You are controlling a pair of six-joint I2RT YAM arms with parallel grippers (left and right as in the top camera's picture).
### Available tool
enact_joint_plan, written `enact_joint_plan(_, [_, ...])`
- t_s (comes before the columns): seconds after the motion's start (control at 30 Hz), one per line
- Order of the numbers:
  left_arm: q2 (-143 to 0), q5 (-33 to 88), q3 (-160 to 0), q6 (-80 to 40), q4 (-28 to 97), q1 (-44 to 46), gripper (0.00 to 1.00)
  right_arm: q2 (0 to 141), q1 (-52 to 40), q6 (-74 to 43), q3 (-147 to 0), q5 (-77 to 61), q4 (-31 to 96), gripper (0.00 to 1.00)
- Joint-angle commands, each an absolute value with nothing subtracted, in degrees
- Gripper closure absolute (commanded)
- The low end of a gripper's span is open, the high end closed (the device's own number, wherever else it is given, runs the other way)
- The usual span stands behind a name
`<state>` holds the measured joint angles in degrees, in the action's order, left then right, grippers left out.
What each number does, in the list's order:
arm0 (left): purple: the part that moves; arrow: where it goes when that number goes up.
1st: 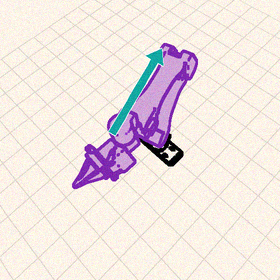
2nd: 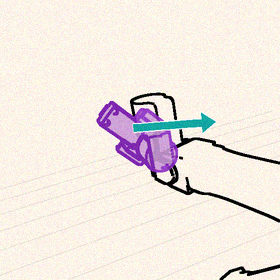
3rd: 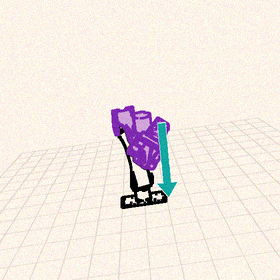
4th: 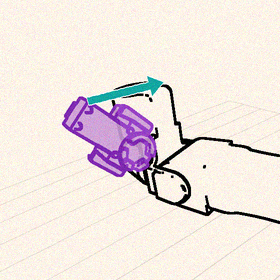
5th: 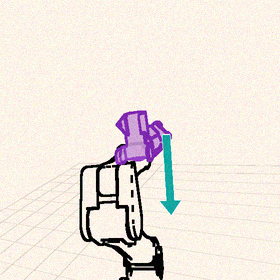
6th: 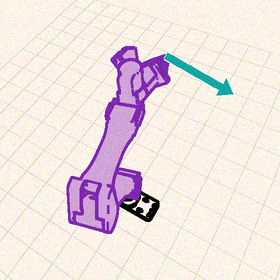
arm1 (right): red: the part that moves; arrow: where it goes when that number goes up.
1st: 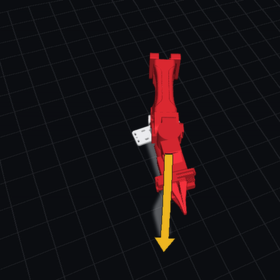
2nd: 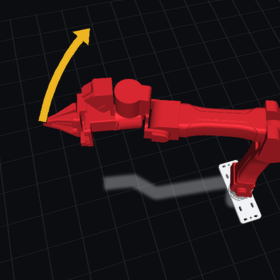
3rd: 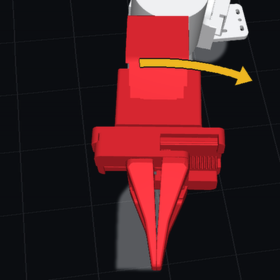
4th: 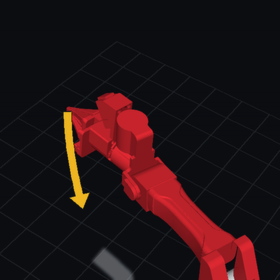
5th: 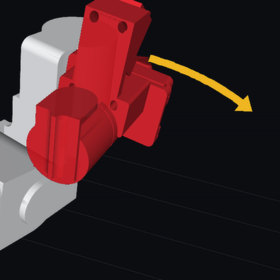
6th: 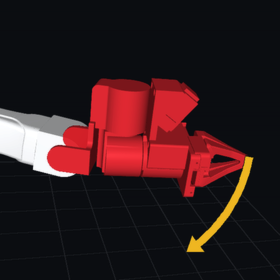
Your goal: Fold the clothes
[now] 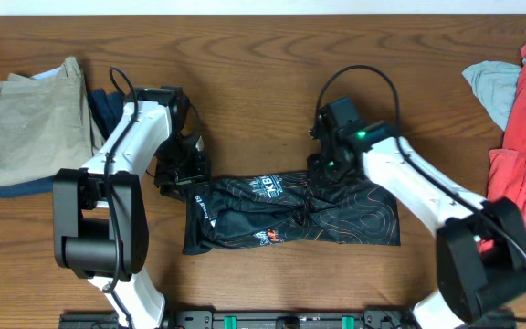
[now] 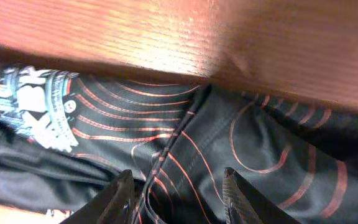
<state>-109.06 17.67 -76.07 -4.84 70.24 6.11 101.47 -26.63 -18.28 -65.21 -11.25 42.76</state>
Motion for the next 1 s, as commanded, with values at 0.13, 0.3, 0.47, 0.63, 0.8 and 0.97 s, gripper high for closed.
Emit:
enact_joint_plan(0.13, [-108.12, 17.34, -75.81, -4.75, 70.37, 5.87, 0.41, 107.18, -28.67, -25.74, -65.84, -8.82, 41.43, 0.64])
enact_joint_plan(0.3, [-108.12, 17.34, -75.81, -4.75, 70.37, 5.87, 0.41, 107.39, -29.76, -25.69, -65.93, -9.3, 41.12, 0.99])
enact_joint_plan(0.47, [-108.12, 17.34, -75.81, -4.75, 70.32, 5.87, 0.41, 105.27, -29.76, -23.57, -66.89, -12.75, 41.08, 0.99])
enact_joint_plan(0.63, [-108.12, 17.34, -75.81, -4.75, 70.13, 5.87, 0.41, 102.21, -30.61, -18.46, -67.16, -16.95, 39.38, 0.99])
enact_joint_plan(0.8, [-108.12, 17.34, -75.81, -4.75, 70.17, 5.87, 0.41, 102.32, -31.94, -17.89, -67.13, -18.22, 39.42, 0.55])
enact_joint_plan(0.97, [-108.12, 17.34, -75.81, -4.75, 70.19, 5.87, 0.41, 102.28, -31.48, -18.79, -67.13, -15.18, 43.24, 0.55])
